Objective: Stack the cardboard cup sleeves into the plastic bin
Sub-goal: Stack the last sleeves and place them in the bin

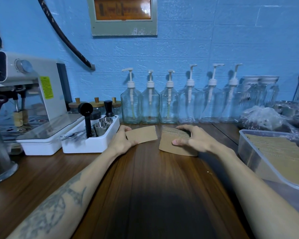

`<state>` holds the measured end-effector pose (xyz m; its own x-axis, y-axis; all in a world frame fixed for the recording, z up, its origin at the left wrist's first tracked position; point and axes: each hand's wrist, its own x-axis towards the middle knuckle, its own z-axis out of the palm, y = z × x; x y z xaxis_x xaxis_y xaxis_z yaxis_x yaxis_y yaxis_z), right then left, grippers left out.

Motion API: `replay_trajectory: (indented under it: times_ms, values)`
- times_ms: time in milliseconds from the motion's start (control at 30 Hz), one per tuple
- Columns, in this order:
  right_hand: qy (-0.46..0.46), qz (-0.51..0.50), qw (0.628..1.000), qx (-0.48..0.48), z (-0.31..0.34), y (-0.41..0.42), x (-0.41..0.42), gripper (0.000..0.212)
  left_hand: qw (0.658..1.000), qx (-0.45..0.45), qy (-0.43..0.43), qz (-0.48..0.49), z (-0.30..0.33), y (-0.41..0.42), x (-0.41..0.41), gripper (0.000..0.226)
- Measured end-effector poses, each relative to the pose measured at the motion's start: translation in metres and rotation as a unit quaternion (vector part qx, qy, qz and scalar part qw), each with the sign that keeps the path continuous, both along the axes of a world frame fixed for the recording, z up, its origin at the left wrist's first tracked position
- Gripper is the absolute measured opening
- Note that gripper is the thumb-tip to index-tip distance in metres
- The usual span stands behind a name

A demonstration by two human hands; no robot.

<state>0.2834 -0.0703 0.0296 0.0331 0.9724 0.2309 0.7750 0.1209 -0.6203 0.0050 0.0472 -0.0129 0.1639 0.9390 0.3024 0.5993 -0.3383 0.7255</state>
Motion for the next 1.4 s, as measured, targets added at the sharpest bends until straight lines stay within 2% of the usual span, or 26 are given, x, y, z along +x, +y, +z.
replay_trajectory:
  times_ms: [167, 333, 433, 533, 633, 700, 933, 1033, 1133, 1267, 1400]
  values:
    - [0.006, 0.000, 1.000, 0.000, 0.000, -0.001, 0.000, 0.075, 0.984, 0.033, -0.173, 0.019, 0.011, -0.008, 0.004, 0.041]
    - [0.013, -0.002, 1.000, 0.001, 0.001, -0.001, -0.001, 0.073, 0.928, 0.106, -0.357, 0.005, 0.040, -0.030, -0.002, 0.037]
    - [0.013, 0.000, 1.000, -0.002, 0.001, -0.002, -0.001, 0.073, 0.944, 0.125, -0.304, -0.040, 0.045, -0.043, -0.005, 0.029]
    - [0.015, 0.000, 1.000, -0.005, 0.002, -0.003, -0.002, 0.075, 0.975, 0.129, -0.146, -0.111, 0.041, -0.053, -0.001, 0.023]
    - [0.014, 0.005, 1.000, -0.007, 0.002, -0.003, -0.003, 0.076, 0.976, 0.120, 0.014, -0.179, 0.038, -0.055, 0.003, 0.023]
    - [0.009, 0.007, 1.000, -0.008, 0.002, -0.004, -0.003, 0.077, 0.974, 0.094, 0.066, -0.194, 0.039, -0.053, -0.002, 0.026]
    - [0.007, 0.011, 1.000, -0.008, 0.002, -0.003, -0.001, 0.078, 0.974, 0.025, -0.003, -0.227, 0.042, -0.060, -0.002, 0.015]
    - [0.003, 0.011, 1.000, -0.006, 0.001, -0.003, -0.001, 0.078, 0.968, 0.030, -0.028, -0.247, 0.037, -0.066, 0.012, 0.015]
    - [-0.001, 0.012, 1.000, -0.004, 0.000, -0.001, -0.002, 0.073, 0.971, 0.057, -0.052, -0.224, 0.028, -0.070, 0.029, 0.032]
    - [-0.002, 0.017, 1.000, 0.006, -0.002, -0.001, -0.004, 0.069, 0.977, 0.026, -0.105, -0.183, 0.017, -0.077, 0.047, 0.067]
    - [0.013, 0.016, 1.000, 0.002, -0.003, -0.003, -0.006, 0.078, 0.978, 0.018, -0.153, -0.137, 0.016, -0.077, 0.056, 0.089]
